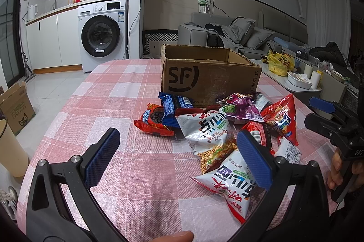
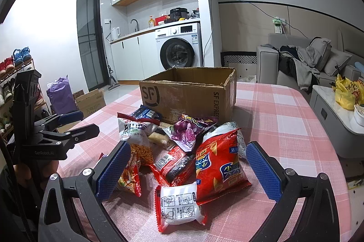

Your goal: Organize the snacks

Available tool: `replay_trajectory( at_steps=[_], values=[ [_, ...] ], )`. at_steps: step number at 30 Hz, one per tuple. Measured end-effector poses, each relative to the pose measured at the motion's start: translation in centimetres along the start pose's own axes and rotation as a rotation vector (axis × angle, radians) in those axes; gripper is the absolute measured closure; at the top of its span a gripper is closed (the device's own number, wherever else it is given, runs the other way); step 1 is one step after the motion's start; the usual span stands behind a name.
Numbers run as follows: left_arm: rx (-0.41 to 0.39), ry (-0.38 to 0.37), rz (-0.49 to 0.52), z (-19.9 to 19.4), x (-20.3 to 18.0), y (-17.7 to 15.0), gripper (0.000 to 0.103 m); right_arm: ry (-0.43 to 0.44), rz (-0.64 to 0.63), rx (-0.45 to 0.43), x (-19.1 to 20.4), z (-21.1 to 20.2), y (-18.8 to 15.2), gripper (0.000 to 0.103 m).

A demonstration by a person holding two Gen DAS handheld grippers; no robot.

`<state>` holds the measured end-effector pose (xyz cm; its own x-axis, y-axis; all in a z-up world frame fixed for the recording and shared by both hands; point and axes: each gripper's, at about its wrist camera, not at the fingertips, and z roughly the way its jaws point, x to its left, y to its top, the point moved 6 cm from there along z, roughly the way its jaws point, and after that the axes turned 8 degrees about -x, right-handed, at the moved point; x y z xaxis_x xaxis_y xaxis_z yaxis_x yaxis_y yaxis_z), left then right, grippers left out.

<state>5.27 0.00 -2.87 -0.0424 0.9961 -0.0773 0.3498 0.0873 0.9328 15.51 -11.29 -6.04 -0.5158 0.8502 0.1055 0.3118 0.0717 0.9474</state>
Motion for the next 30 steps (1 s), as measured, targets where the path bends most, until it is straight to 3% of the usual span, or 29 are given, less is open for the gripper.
replay_trajectory(
  at_steps=[8, 30],
  values=[
    [0.0, 0.001, 0.0, 0.0, 0.0, 0.0, 0.001, -0.002, -0.001, 0.001, 0.2, -0.1, 0.2, 0.0],
    [0.026, -0.02, 0.001, 0.6, -0.3, -0.5, 0.001, -0.106, 0.018, 0.098, -1.9, 1.7, -0.9, 0.0]
  ],
)
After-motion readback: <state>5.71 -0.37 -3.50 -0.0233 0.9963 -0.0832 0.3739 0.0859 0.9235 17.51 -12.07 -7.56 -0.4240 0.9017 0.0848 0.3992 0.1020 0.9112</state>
